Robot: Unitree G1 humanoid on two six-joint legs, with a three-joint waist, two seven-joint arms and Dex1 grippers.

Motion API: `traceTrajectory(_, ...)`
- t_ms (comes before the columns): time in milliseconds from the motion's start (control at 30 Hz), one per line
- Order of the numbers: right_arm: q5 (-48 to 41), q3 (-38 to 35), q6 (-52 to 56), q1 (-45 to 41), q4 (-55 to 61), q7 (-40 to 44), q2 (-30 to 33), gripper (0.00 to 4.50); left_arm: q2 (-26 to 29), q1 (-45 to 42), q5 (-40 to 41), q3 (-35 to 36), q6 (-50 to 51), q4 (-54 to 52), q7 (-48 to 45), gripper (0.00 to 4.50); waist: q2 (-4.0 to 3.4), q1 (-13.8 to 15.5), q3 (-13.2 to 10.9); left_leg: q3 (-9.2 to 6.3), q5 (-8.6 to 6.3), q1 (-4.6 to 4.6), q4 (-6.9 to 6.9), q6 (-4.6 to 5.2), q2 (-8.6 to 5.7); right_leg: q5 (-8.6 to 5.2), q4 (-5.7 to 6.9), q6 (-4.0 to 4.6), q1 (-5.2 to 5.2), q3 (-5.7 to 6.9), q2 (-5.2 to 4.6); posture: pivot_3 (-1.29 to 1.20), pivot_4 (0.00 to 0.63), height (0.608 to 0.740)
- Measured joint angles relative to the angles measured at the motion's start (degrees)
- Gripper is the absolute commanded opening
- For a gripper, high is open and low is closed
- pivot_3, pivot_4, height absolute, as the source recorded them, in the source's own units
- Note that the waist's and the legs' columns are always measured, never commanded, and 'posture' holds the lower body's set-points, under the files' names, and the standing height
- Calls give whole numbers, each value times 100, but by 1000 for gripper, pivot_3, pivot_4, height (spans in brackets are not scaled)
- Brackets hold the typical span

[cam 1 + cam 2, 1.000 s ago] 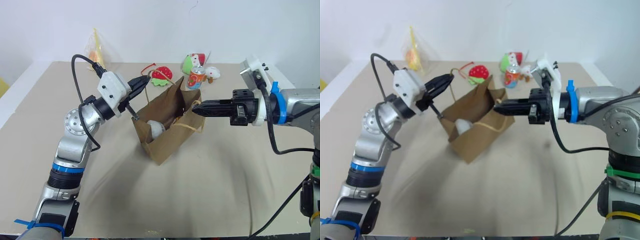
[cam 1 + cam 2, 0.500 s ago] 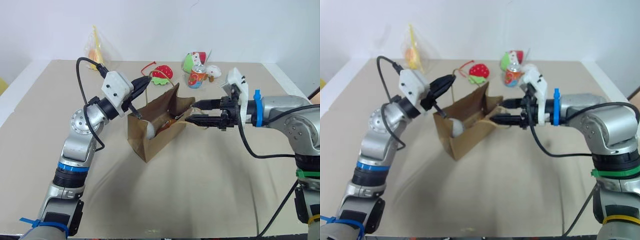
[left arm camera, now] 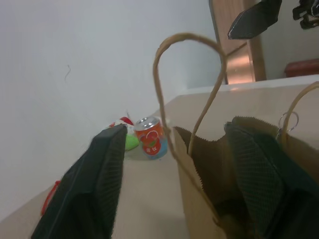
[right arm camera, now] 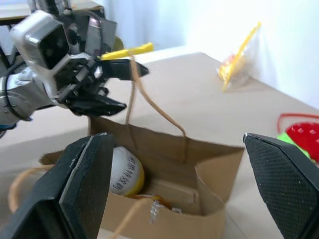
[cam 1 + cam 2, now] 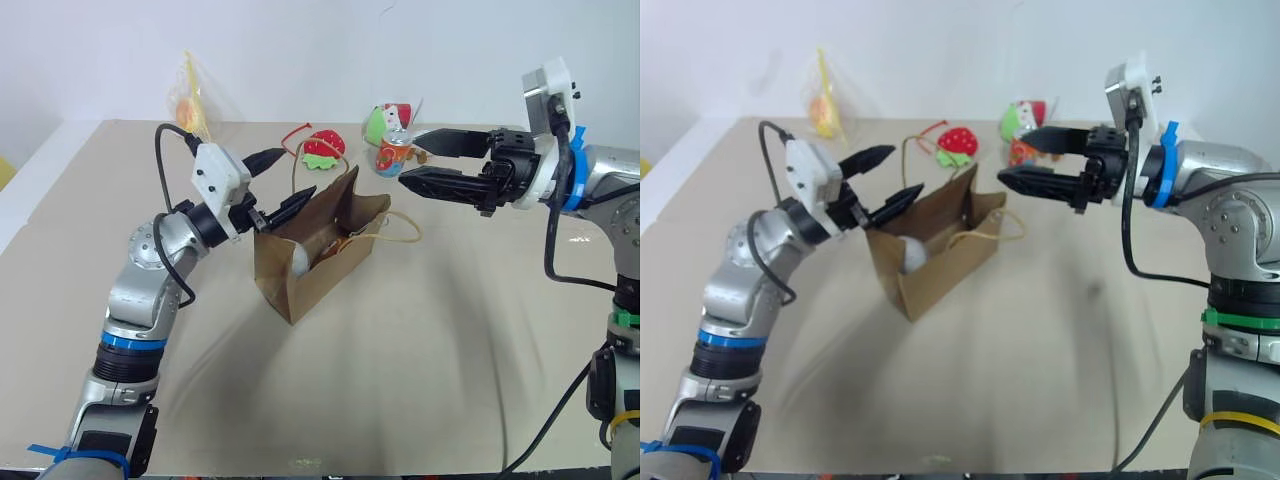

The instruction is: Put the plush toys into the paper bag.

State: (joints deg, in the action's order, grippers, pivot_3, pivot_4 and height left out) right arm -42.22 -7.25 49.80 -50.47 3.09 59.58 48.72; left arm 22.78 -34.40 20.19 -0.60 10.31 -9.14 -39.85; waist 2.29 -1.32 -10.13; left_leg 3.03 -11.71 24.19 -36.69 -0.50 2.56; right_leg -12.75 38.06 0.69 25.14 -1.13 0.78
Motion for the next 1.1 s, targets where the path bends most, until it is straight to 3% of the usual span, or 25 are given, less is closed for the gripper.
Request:
traceTrajectory(67,-69,0,16,10,144,47,-5,2838,47,0,117,59,103,-63,-67,4500,0,-2,0,2,0,0,1,0,1,0,1,0,1,-2,0,0,150,740)
traceTrajectory(133,-197,10,81,38,396,115,-6,2213,128,0,314,135,256,-147,-157,4500,0,-3,0,1,0,0,1,0,4,0,1,0,2,-2,-1,0,150,740)
traceTrajectory(200,-708,185,382,104,1235,477,38,1304,602,33,1002,519,774,-481,-538,4500,-1,0,0,-4,2,0,-1,-3,8,0,2,1,0,6,0,0,150,740)
traceTrajectory(267,-874,204,522,121,1371,564,86,766,767,116,1155,586,898,-612,-680,4500,0,1,0,-1,2,-1,-5,-3,5,1,3,2,-1,5,-1,0,150,740)
traceTrajectory(300,-1079,225,681,194,1583,654,139,225,937,237,1307,654,1066,-746,-816,4500,0,0,0,0,2,-2,-7,-3,4,1,3,1,-3,3,-2,0,150,740)
traceTrajectory(500,-1348,748,957,687,2404,653,138,85,1390,714,1785,910,1561,-1307,-963,4500,1,-1,1,-1,2,-3,-12,-4,4,2,5,0,-4,3,-7,0,150,740)
traceTrajectory(700,-487,1431,440,1053,2600,259,-132,85,1566,1305,1872,1090,1718,-1770,-898,4500,2,-11,2,0,4,-9,-17,-5,10,5,8,2,-5,2,-5,0,150,740)
traceTrajectory(767,224,1862,-102,1193,2448,-278,-674,85,1605,1845,1764,1248,1653,-1969,-810,4500,2,-23,2,-1,6,-10,-17,-9,17,5,12,5,-1,3,-2,0,150,740)
traceTrajectory(967,793,2051,-482,1175,2317,-744,-994,85,1596,2396,1505,1369,1389,-2136,-725,4500,2,1,2,-2,15,-6,-13,-24,13,7,14,8,1,5,-6,0,150,740)
traceTrajectory(1100,790,1963,-496,1181,2428,-646,-788,85,1523,2600,1386,1402,1225,-2164,-633,4500,3,5,2,1,15,-5,-14,-23,6,8,12,7,-1,4,-8,0,150,740)
